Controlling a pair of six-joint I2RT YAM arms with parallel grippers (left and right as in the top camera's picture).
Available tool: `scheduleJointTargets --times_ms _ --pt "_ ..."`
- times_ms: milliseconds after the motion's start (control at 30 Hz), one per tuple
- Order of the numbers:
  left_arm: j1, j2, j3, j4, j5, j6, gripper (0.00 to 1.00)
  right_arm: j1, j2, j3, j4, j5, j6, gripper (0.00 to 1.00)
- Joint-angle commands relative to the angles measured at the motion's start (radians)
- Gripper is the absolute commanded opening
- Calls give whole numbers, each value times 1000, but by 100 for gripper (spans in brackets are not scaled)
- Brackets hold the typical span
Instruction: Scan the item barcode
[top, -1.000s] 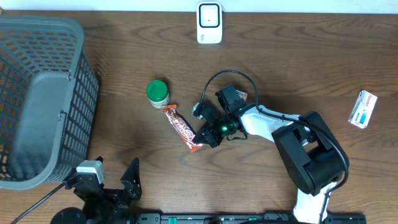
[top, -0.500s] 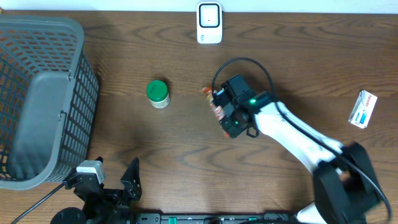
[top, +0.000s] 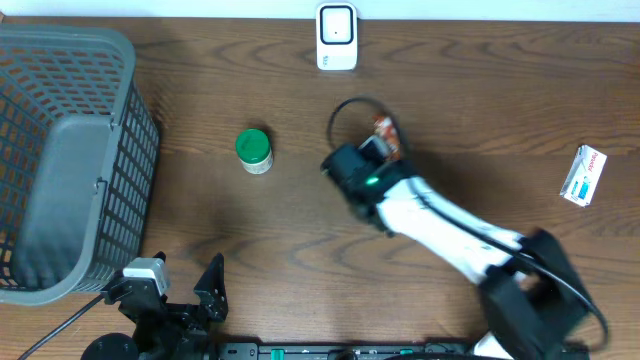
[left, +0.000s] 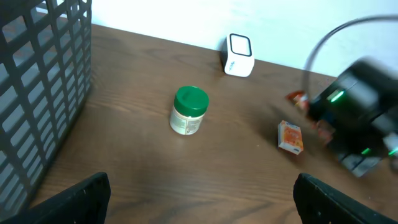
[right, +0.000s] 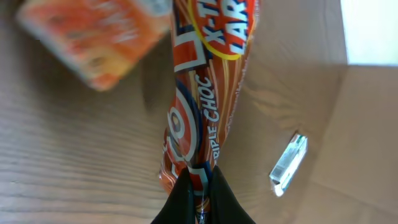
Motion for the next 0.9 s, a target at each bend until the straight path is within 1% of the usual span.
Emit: scheduleJointTargets --times_ms 0,167,333,367,467,500,533,567,633,700,767,800,867 --pt "-5 -3 -1 0 10 2 94 86 132 6 -19 209 72 1" --pt "-5 -3 -1 0 10 2 94 198 304 6 -70 346 160 1" --pt "-5 -3 -1 0 10 2 94 322 377 6 -87 351 169 1" --pt "-5 -3 -1 0 10 2 94 337 377 6 -87 347 168 3" --pt "-5 -3 -1 0 10 2 95 397 377 6 -88 306 168 27" --pt "-5 -3 -1 0 10 2 94 418 377 6 -87 266 169 47" --pt "-5 -3 -1 0 10 2 94 430 377 6 -87 240 169 84" --pt "-5 -3 -1 0 10 2 94 436 377 6 -87 217 170 99" --pt "-5 -3 -1 0 10 2 94 449 377 6 -92 153 185 99" --pt "-5 -3 -1 0 10 2 94 450 373 12 -118 78 230 99" --pt "-5 -3 -1 0 10 2 94 447 366 30 -148 -25 300 99" --pt "-5 -3 -1 0 10 2 94 443 358 48 -167 -109 328 99" --pt "-5 -3 -1 0 10 2 94 430 341 80 -185 -207 353 99"
